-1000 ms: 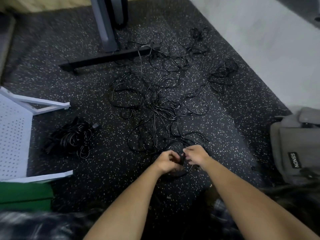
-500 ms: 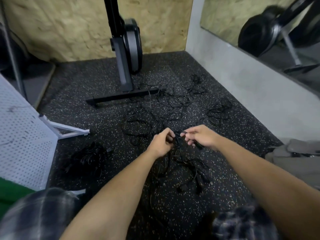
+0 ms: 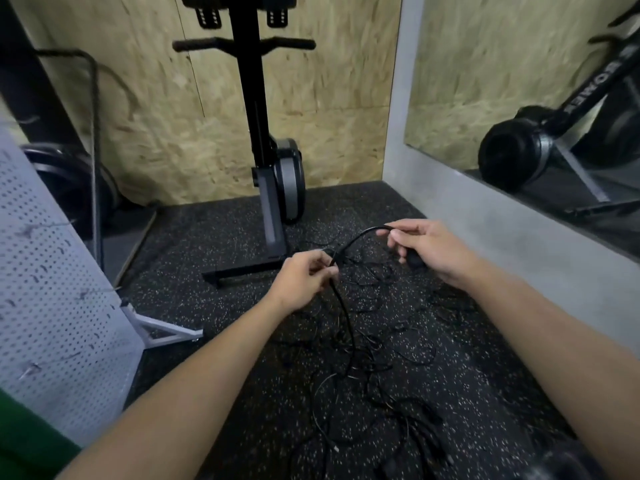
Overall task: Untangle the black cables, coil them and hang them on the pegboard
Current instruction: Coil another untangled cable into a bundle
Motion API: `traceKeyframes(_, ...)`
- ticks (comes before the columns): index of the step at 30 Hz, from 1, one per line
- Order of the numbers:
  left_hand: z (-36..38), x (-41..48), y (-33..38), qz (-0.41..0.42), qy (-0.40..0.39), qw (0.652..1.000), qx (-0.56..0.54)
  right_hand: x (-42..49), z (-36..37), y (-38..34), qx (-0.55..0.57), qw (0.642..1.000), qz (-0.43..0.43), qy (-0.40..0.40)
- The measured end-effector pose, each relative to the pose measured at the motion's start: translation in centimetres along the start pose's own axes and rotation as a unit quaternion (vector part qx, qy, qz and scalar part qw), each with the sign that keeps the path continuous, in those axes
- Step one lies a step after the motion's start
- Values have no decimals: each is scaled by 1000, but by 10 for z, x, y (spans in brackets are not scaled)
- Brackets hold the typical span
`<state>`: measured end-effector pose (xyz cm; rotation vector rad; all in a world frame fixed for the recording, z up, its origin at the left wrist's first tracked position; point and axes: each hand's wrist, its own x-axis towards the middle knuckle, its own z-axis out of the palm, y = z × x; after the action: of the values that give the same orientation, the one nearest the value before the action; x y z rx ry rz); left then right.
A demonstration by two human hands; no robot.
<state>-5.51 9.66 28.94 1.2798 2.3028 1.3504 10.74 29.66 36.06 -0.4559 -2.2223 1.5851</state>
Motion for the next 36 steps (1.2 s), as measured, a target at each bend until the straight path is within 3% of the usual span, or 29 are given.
traceKeyframes(3,-28,4,21,69,87,993,37,4,2,3,-125,990,-31,64)
traceKeyframes(7,-37,3,19,86,178,979,45,-10,32,29,-203,979,-11,-11)
traceKeyframes(11,-38,1,9,4,160,987,-26,-3,56,46,-210,976,-10,-53)
traceKeyframes(16,-47,8,-2,-71,169,973,-142,20,86,76,-224,967,-77,-98)
traceKeyframes(27,-45,29,-31,-215,173,871,-406,55,124,116,-181,971,-116,-102)
traceKeyframes(32,-46,33,-44,-265,200,839,-431,61,124,111,-196,971,-108,-86)
traceKeyframes(36,-39,28,-50,-279,205,852,-393,58,108,91,-203,969,-120,-73)
